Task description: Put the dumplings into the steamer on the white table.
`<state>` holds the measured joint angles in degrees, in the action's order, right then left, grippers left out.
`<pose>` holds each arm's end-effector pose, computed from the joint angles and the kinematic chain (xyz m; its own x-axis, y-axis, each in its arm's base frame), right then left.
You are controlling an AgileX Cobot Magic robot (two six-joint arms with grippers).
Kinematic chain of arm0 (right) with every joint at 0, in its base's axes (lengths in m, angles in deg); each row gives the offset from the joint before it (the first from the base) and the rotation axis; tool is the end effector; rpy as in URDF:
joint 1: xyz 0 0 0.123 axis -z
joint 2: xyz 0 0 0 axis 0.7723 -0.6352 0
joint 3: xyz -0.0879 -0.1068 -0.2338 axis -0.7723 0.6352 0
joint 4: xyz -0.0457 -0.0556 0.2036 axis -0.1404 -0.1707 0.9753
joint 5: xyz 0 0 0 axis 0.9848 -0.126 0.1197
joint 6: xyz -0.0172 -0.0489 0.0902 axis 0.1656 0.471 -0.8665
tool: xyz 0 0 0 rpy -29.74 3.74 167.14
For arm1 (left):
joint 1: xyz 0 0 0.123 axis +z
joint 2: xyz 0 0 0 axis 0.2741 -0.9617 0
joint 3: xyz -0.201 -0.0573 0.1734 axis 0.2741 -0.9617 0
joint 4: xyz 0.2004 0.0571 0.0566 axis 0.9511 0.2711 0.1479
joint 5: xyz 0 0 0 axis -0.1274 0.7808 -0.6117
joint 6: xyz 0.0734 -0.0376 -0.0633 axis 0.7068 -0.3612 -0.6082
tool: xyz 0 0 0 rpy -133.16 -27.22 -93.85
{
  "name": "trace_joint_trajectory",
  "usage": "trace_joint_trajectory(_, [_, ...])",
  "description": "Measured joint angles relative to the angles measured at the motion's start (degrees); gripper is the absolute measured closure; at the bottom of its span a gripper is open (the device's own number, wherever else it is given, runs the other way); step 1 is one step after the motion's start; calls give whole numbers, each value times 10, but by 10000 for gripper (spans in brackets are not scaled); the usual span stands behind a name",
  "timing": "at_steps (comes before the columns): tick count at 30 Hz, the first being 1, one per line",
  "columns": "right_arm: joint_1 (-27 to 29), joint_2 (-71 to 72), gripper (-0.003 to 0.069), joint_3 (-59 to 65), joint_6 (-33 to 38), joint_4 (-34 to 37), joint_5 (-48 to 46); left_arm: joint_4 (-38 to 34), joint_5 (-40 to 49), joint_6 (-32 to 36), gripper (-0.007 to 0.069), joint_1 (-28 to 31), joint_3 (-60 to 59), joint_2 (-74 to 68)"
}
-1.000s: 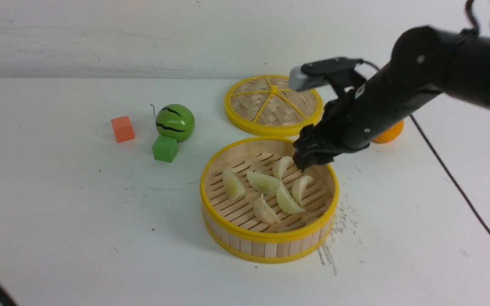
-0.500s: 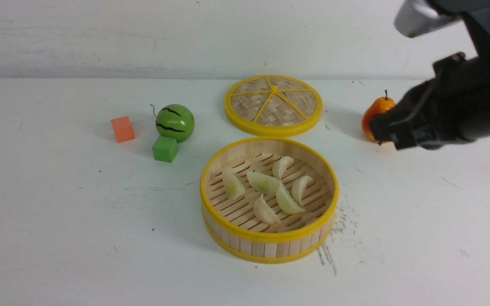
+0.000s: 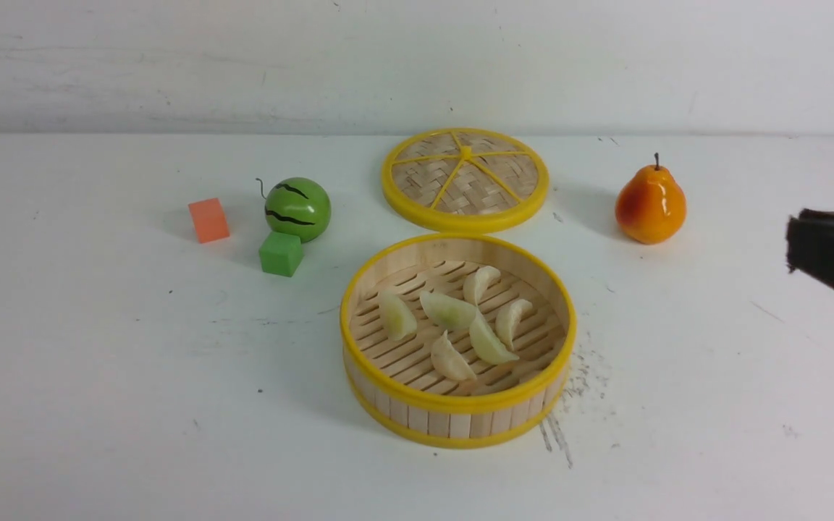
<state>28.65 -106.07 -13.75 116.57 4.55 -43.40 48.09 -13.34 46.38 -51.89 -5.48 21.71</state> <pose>0.1005 0.0692 0.3670 -0.1768 -0.0396 -0.9834 -0.5897 0.8042 0.0737 0.0249 -0.0017 0.2798 -0.4684 -0.1133 -0.8762 0.3386 0.8930 -0.2965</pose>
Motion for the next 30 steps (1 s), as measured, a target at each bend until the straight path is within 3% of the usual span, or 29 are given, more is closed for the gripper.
trace_joint_trajectory(18, [0,58,662,16,0,2,-41,0,0,0,638,0,0,0])
trace_joint_trajectory(27, [0,67,661,27,0,4,7,0,0,0,638,0,0,0])
trace_joint_trajectory(30, [6,113,673,79,0,-25,30,1,0,0,638,0,0,0])
